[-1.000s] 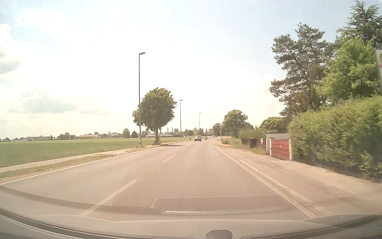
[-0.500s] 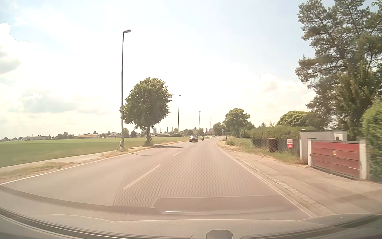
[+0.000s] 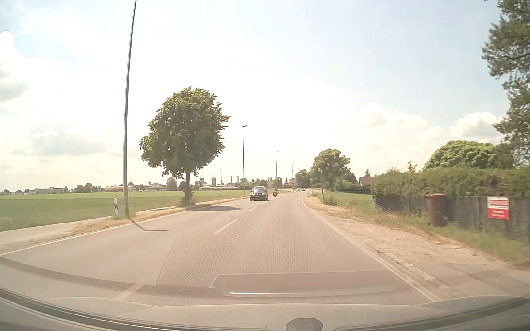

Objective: Follow the waypoints while adhering to traffic rules and regulations

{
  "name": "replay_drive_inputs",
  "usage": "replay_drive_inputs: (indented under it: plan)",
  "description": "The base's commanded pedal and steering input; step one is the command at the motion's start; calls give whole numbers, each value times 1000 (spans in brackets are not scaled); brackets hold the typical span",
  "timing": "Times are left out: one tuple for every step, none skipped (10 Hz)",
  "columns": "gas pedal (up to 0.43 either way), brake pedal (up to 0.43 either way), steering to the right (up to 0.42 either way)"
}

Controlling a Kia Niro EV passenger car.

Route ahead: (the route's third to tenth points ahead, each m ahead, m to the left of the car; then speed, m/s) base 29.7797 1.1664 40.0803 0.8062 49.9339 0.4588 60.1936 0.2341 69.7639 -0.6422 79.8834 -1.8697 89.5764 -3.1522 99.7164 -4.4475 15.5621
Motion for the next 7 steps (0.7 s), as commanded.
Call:
replay_drive_inputs:
  plan:
    - [197, 0, 0]
    - [197, 0, 0]
    - [197, 0, 0]
    - [197, 0, 0]
    - [197, 0, 0]
    - [197, 0, 1]
    - [197, 0, 1]
